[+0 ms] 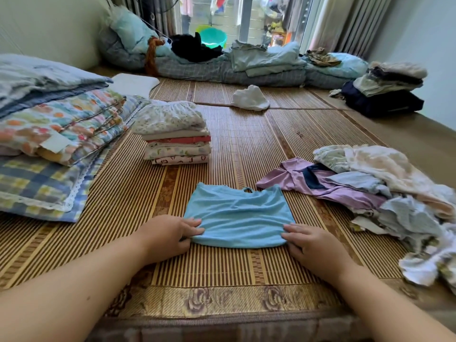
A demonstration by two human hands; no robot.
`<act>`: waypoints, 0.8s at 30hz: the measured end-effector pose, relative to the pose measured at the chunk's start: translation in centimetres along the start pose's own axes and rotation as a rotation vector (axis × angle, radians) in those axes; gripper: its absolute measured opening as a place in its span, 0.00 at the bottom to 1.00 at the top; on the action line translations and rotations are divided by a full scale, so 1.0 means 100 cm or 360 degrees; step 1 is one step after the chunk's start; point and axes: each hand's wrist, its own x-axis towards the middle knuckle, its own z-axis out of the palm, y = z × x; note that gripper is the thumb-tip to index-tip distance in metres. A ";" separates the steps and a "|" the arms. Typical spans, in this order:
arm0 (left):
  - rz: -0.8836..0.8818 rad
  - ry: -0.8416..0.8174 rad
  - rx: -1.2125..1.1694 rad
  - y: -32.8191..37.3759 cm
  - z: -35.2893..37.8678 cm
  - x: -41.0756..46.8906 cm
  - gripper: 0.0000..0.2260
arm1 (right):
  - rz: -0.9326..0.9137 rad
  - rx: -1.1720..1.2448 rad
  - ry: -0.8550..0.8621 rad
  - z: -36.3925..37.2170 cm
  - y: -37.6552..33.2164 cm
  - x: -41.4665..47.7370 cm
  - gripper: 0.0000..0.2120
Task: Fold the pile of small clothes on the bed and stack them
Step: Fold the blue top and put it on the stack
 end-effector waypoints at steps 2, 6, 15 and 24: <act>0.0027 0.0094 0.0039 0.002 0.004 -0.004 0.17 | 0.0080 0.0048 0.0009 -0.005 -0.007 0.004 0.07; -0.0008 0.0312 -0.0105 0.013 -0.018 -0.008 0.11 | 0.0450 0.0441 0.0241 -0.043 -0.017 0.019 0.12; -0.0047 0.0931 -0.0371 0.052 -0.161 -0.049 0.11 | 0.0388 0.0818 0.0360 -0.177 -0.040 0.034 0.09; -0.0388 0.0490 -0.0563 0.029 -0.147 -0.020 0.07 | 0.0746 0.1115 -0.0274 -0.146 -0.017 0.064 0.06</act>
